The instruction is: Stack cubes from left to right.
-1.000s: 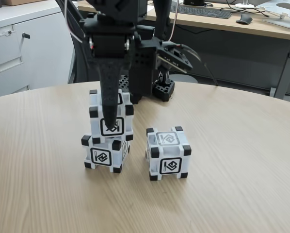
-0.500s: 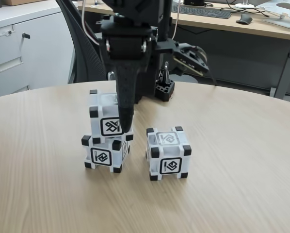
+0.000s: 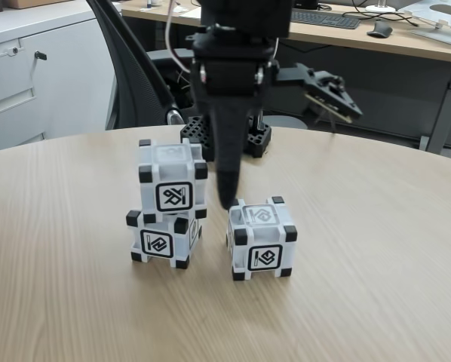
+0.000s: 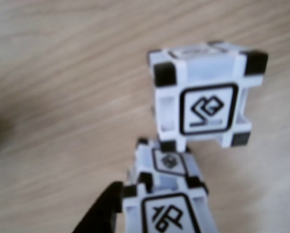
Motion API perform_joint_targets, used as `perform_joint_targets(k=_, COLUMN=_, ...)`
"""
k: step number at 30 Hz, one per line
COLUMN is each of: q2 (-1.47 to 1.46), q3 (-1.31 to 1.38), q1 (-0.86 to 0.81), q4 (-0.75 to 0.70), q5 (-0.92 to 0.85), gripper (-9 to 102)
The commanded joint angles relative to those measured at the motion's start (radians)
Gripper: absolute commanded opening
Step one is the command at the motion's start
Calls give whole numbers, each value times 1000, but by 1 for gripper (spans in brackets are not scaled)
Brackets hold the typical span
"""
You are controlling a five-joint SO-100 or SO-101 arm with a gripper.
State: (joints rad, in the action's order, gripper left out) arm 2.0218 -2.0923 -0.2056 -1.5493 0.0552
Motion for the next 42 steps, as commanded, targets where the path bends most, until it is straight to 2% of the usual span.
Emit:
perform_joint_targets(k=1, q2=20, q3=43, q1=21, q4=8, q5=28, gripper=41)
perform_joint_targets(k=23, q2=-21, q3=43, q1=206, q4=9, q5=114, gripper=40)
perform_joint_targets(k=42, q2=-121, q3=43, q1=190, q4=11, q5=186, gripper=41)
